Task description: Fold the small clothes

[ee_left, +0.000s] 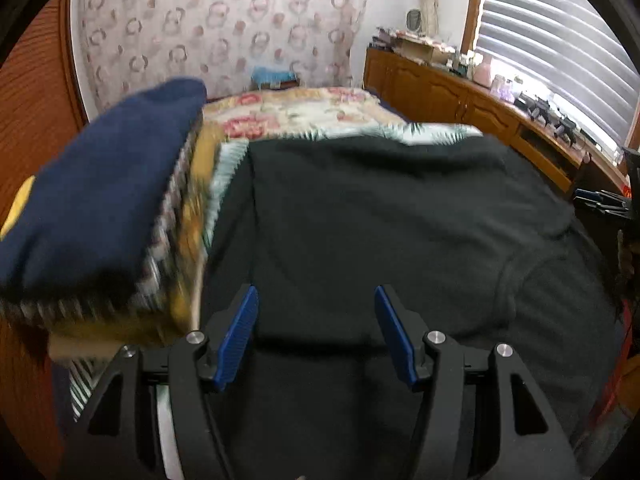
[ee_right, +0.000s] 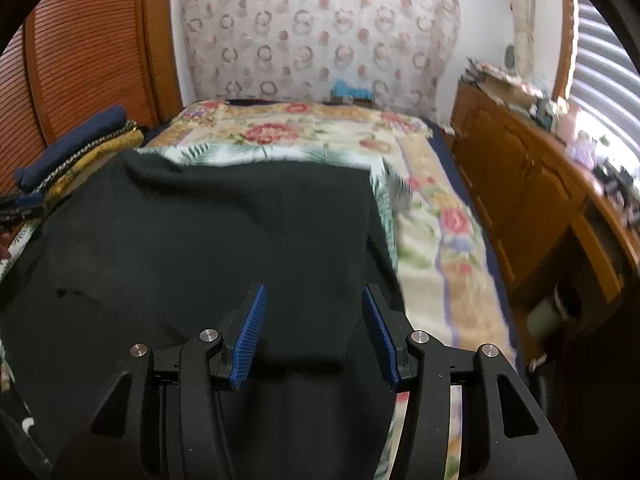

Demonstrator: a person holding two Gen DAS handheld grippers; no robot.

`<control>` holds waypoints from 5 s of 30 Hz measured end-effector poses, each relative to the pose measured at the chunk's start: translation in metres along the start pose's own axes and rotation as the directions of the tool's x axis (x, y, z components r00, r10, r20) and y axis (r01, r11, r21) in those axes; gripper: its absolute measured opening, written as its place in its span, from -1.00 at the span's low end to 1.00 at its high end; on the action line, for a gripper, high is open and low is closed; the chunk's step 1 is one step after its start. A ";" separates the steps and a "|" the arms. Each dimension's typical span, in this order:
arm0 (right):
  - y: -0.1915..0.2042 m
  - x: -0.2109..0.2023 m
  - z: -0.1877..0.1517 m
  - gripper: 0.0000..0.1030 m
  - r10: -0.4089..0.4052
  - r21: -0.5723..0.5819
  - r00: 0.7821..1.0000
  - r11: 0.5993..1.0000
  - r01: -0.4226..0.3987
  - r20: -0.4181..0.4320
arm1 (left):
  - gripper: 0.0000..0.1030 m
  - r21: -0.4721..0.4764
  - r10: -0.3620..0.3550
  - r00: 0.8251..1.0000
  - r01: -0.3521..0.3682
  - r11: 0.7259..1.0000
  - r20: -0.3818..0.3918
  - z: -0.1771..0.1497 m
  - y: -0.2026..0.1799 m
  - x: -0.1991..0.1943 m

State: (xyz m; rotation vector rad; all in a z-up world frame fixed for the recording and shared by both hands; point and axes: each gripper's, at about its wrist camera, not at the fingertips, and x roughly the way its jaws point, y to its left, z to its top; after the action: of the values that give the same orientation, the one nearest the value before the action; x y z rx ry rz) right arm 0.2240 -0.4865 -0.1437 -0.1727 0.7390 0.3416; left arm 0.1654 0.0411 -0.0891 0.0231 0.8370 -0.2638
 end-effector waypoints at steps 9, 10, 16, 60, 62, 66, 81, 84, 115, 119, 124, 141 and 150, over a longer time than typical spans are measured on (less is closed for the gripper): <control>-0.005 0.013 -0.027 -0.02 0.028 0.084 0.998 0.996 -0.022 -0.062 | 0.19 0.001 0.029 0.997 -0.029 1.000 -0.074 -0.014 0.000 0.018; -0.006 0.015 -0.025 -0.02 0.029 0.088 0.998 0.996 -0.023 -0.061 | 0.20 0.002 0.028 0.997 -0.028 1.000 -0.072 -0.014 -0.001 0.018; -0.007 0.033 -0.018 -0.01 0.019 0.104 0.996 0.994 -0.010 -0.087 | 0.33 0.004 0.020 0.998 -0.020 1.000 -0.056 -0.018 0.002 0.018; 0.011 -0.031 0.006 -0.92 0.047 0.007 0.982 0.999 -0.049 0.182 | -0.93 -0.070 -0.017 0.975 0.033 0.997 0.222 0.006 0.003 -0.063; 0.010 -0.044 0.008 -0.92 0.053 0.012 0.977 0.998 -0.057 0.206 | -0.93 -0.069 -0.027 0.965 0.046 0.997 0.262 0.002 0.005 -0.081; 0.007 -0.070 0.002 -0.92 0.092 0.033 0.966 0.994 -0.103 0.240 | -0.93 -0.079 -0.037 0.957 0.062 0.995 0.288 -0.009 0.010 -0.105; 0.036 -0.129 -0.045 -0.92 0.119 -0.019 0.978 0.993 -0.117 0.173 | -0.92 -0.107 -0.009 0.965 0.038 0.994 0.263 -0.062 0.010 -0.135; 0.042 -0.133 -0.053 -0.92 0.122 -0.029 0.982 0.992 -0.119 0.144 | -0.92 -0.123 -0.005 0.969 0.037 0.992 0.247 -0.072 0.012 -0.133; 0.078 -0.101 -0.045 -0.26 0.031 -0.052 0.996 0.998 -0.027 0.086 | -0.33 -0.155 0.091 0.992 -0.076 0.985 0.092 -0.101 0.019 -0.104; 0.093 -0.081 -0.040 -0.24 0.045 -0.078 0.995 0.996 -0.039 0.084 | -0.15 -0.163 0.106 0.991 -0.091 0.982 0.087 -0.103 0.023 -0.102; 0.119 -0.041 -0.028 -0.24 0.108 -0.084 0.993 0.991 -0.104 0.051 | 0.04 -0.175 0.114 0.991 -0.101 0.979 0.065 -0.106 0.029 -0.092; 0.161 0.022 -0.038 -0.21 0.139 -0.161 0.987 0.975 -0.150 -0.077 | 0.16 -0.216 0.117 0.993 -0.114 0.970 0.002 -0.119 0.038 -0.071; 0.164 0.023 -0.039 -0.07 0.109 -0.155 0.993 0.981 -0.116 -0.054 | 0.16 -0.208 0.125 0.992 -0.124 0.970 -0.009 -0.113 0.032 -0.060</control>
State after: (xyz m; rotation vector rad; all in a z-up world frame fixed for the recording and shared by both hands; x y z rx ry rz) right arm 0.1561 -0.3388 -0.1933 -0.2893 0.7686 0.5062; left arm 0.0522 0.0997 -0.1239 -0.1203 0.8521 -0.0572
